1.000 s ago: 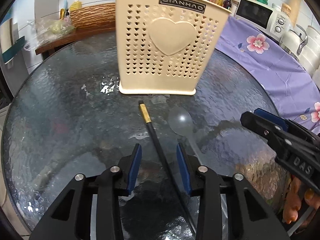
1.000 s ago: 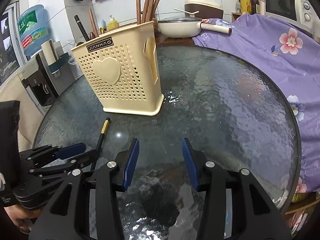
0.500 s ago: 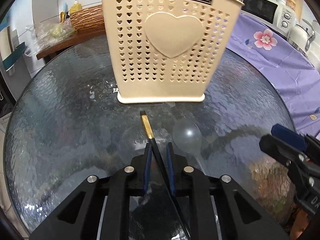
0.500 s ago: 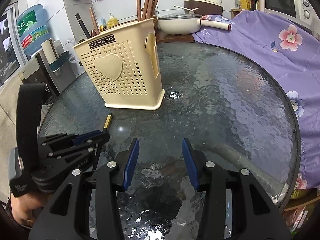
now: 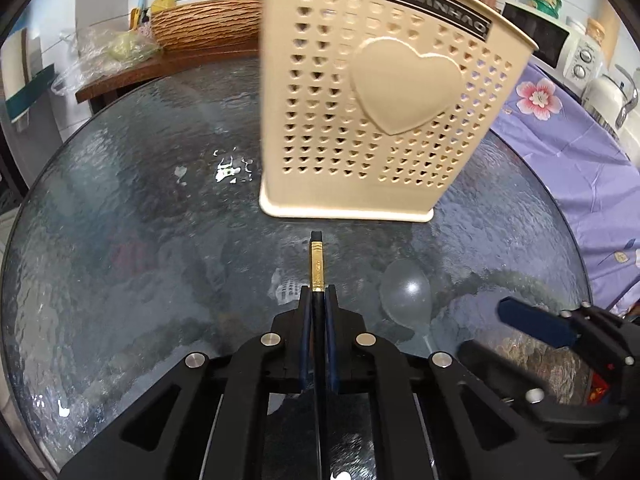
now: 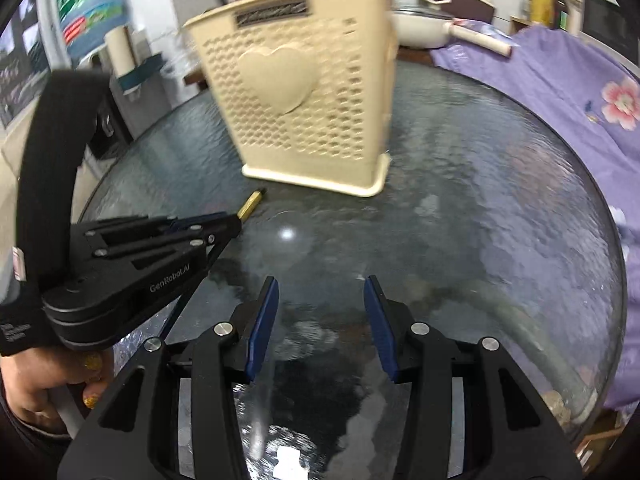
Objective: Organize utensils
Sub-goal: 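Close left tool on the black chopstick while right tool grasps the clear spoon handle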
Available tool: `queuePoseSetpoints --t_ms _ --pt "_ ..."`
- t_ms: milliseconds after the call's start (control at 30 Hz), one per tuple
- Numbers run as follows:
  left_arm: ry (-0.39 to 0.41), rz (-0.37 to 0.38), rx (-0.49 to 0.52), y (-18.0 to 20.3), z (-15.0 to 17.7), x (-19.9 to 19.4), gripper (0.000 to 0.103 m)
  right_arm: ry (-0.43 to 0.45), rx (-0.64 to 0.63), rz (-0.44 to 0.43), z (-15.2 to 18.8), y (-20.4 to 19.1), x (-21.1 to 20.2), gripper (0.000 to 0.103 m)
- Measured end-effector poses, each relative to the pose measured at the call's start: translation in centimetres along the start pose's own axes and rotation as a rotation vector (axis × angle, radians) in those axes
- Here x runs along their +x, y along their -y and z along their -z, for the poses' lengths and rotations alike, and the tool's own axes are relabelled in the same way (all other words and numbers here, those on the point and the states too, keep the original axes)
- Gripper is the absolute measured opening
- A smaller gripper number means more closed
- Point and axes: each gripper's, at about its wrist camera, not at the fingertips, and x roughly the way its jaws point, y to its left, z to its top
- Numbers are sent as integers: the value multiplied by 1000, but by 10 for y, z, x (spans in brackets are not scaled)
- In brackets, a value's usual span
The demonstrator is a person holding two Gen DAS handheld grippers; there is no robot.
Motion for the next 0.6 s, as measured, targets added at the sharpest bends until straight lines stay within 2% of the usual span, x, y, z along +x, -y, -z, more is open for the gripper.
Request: queuePoseSetpoints --t_ms 300,600 --pt "5 16 -39 -15 1 -4 7 -57 -50 9 -12 -20 26 45" --pt "5 42 -63 -22 0 -4 7 -46 -80 51 -26 -38 43 45"
